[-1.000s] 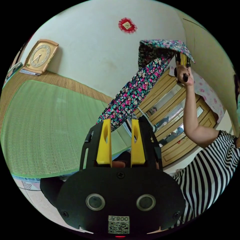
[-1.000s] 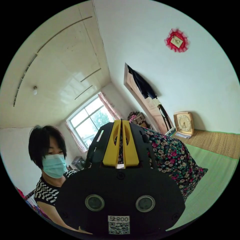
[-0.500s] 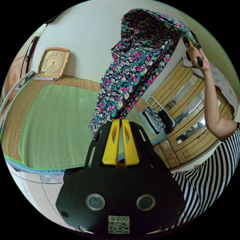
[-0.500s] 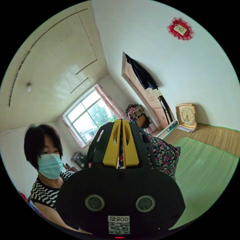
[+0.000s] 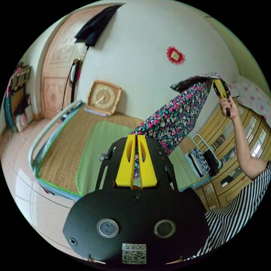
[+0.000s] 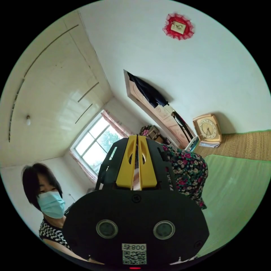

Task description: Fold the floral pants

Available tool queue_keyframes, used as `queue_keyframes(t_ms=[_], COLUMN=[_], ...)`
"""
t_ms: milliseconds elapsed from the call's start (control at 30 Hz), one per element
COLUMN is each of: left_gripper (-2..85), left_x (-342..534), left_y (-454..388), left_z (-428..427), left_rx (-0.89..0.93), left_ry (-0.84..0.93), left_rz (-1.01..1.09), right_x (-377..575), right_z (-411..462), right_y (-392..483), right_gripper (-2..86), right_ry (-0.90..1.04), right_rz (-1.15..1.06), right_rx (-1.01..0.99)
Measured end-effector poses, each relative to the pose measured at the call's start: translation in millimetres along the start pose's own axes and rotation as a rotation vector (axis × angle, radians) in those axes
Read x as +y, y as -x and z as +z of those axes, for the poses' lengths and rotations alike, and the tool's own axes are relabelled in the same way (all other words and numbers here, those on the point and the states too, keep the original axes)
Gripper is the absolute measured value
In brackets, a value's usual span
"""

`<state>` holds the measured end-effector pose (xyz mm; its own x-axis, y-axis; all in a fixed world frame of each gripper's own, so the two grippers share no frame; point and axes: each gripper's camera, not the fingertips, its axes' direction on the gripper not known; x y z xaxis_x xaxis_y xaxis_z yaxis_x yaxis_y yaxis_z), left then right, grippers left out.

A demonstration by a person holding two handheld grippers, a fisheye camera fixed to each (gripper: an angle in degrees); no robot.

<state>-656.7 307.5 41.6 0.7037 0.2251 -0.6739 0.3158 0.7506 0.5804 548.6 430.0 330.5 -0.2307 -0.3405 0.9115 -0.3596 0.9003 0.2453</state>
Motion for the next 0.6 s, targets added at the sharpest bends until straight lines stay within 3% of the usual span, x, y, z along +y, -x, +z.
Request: queue_keyframes(t_ms=[67, 200, 333, 467, 600], left_gripper=[0.8, 0.8, 0.8, 0.7, 0.7], left_x=[-26.1, -37.7, 5.0, 67.7, 64.3], left_y=[-12.6, -34.6, -34.8, 3.1, 14.8], left_z=[-25.5, -31.7, 34.9, 110.4, 117.0], left_rx=[-0.018, -0.029, -0.067, -0.054, -0.064], left_ry=[-0.076, -0.063, 0.269, 0.688, 0.726], left_rz=[0.077, 0.206, 0.223, 0.021, -0.035], right_x=[-8.2, 20.0, 119.8, 209.0, 210.7], right_z=[-22.5, -97.9, -188.1, -242.0, -215.5], right_y=[-1.1, -48.0, -160.9, -234.9, -286.9], right_gripper=[0.3, 0.3, 0.2, 0.4, 1.5], right_ry=[-0.025, -0.047, 0.001, 0.009, 0.125], right_rz=[-0.042, 0.015, 0.359, 0.709, 0.773], right_rx=[0.04, 0.368, 0.71, 0.839, 0.871])
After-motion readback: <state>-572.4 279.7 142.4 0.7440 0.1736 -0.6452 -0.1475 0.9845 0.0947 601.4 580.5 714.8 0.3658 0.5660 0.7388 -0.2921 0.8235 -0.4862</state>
